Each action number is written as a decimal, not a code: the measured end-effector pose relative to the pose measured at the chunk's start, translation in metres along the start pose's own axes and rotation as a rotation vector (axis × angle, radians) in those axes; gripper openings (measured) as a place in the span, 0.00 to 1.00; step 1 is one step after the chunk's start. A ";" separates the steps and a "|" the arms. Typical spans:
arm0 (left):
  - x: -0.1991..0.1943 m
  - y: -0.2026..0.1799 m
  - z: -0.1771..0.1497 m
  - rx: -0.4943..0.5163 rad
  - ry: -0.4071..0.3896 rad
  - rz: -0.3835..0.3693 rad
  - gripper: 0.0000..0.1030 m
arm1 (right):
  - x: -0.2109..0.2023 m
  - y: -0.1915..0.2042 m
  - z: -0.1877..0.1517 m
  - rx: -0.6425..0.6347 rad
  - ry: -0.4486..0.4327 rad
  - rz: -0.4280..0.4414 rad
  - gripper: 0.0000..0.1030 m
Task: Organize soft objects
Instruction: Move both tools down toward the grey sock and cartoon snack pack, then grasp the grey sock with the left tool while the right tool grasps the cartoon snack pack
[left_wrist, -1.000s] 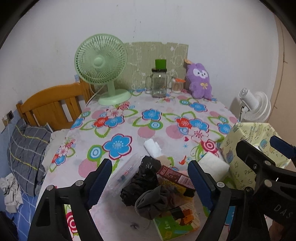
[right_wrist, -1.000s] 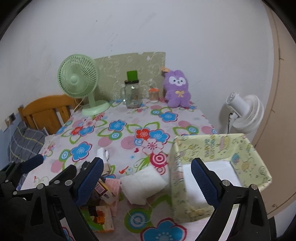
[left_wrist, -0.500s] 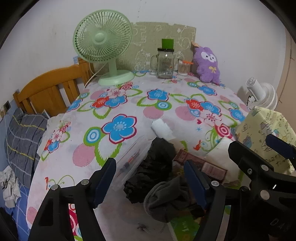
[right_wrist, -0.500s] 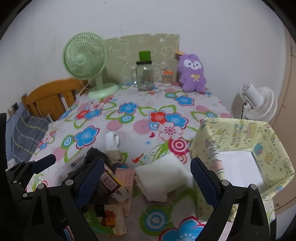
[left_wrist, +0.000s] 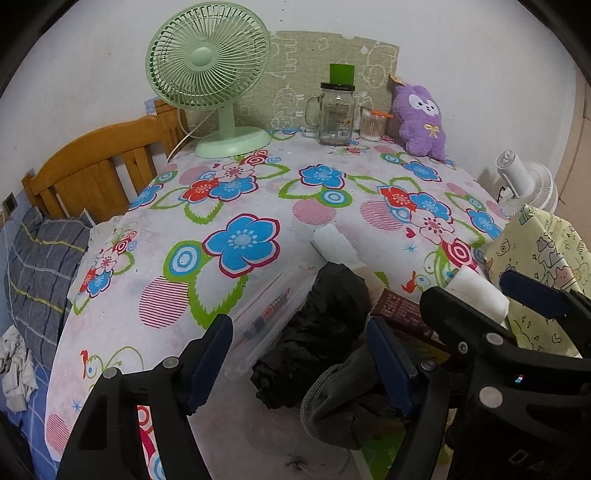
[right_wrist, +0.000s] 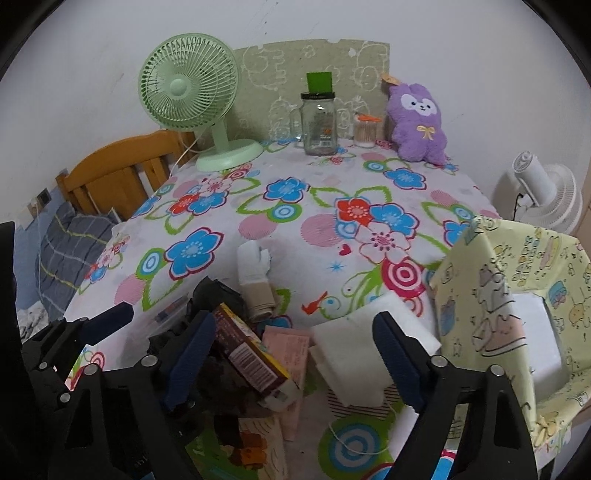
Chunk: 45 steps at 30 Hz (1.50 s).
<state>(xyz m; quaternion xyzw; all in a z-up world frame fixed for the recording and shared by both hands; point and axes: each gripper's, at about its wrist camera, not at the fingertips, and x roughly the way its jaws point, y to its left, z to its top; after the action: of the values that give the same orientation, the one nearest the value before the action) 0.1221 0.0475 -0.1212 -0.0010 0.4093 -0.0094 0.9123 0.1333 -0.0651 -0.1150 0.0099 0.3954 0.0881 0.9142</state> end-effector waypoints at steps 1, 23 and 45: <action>0.001 0.001 0.000 0.000 -0.001 0.004 0.75 | 0.001 0.001 0.000 0.001 0.005 0.004 0.83; 0.017 0.024 0.001 -0.020 0.020 -0.017 1.00 | 0.029 0.019 0.007 -0.004 0.069 0.037 0.53; 0.019 0.013 0.004 -0.050 0.057 -0.271 0.08 | 0.021 0.007 0.010 0.052 0.061 0.031 0.52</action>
<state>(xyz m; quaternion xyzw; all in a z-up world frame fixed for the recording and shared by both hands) 0.1379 0.0597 -0.1335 -0.0788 0.4311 -0.1223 0.8905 0.1534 -0.0542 -0.1224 0.0373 0.4248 0.0922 0.8998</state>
